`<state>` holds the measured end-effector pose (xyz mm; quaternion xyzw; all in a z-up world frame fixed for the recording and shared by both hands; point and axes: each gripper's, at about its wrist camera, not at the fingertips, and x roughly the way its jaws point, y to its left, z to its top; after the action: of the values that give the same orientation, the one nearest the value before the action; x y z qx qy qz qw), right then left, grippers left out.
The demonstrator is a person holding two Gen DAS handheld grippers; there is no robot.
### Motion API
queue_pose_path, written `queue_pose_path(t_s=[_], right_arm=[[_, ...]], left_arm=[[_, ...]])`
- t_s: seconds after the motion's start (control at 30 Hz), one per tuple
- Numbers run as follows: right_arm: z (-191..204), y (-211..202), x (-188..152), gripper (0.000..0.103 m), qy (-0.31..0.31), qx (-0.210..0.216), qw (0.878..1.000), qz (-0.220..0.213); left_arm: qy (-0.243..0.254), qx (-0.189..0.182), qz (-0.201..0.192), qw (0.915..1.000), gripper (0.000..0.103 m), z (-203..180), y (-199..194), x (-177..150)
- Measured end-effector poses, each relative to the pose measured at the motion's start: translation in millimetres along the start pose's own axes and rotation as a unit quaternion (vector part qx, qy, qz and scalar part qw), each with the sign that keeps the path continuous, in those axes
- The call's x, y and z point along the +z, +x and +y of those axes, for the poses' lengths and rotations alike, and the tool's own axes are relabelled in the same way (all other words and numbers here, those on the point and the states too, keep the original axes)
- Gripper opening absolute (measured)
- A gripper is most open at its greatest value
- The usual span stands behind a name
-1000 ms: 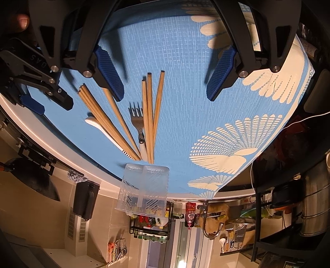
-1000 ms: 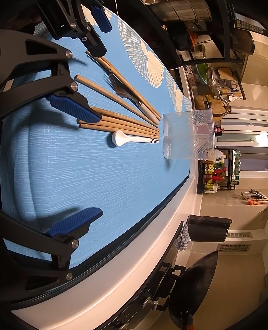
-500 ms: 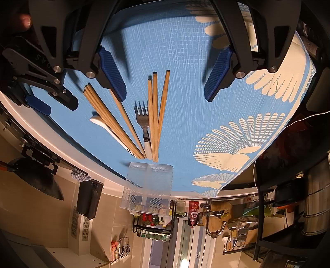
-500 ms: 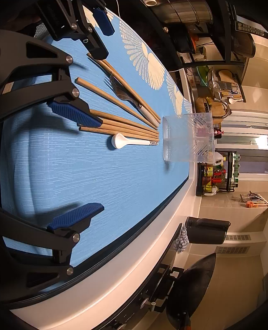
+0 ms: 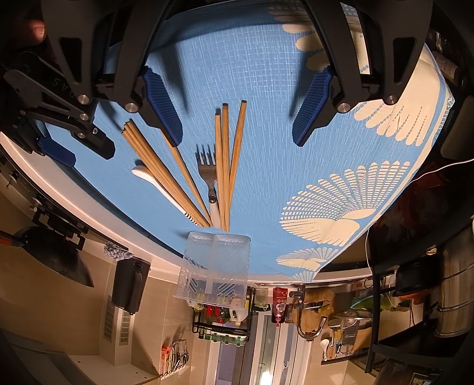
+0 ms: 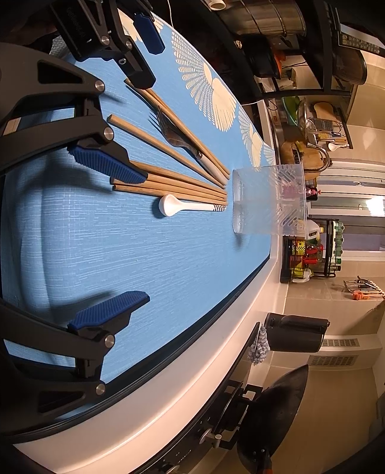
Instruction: Organize utensils
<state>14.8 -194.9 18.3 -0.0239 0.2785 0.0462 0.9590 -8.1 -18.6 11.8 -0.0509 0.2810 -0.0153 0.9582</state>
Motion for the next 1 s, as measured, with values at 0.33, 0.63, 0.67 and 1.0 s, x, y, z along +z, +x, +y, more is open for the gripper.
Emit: queue_pose_path(t_s=[0.33,0.63,0.67,1.0], right_arm=[[-0.1,-0.8,0.8,0.072,0.003,0.005,1.000,0.002],[-1.2,-1.7,2.4,0.061,0.005,0.013,1.000,0.003],[-1.6,-1.5,3.2,0.056,0.005,0.014,1.000,0.003],[-7.1,11.7,25.0,0.028,0.049,0.048,0.997,0.025]], left_arm=[[-0.001,0.000,-0.001,1.0000,0.075,0.0,-1.1,-0.6],[-0.001,-0.002,-0.004,1.0000,0.074,-1.1,-2.2,-0.5],[-0.001,-0.002,-0.004,1.0000,0.071,-1.3,-2.1,-0.3],[-0.013,-0.004,-0.002,0.9999,0.027,6.3,5.5,5.4]])
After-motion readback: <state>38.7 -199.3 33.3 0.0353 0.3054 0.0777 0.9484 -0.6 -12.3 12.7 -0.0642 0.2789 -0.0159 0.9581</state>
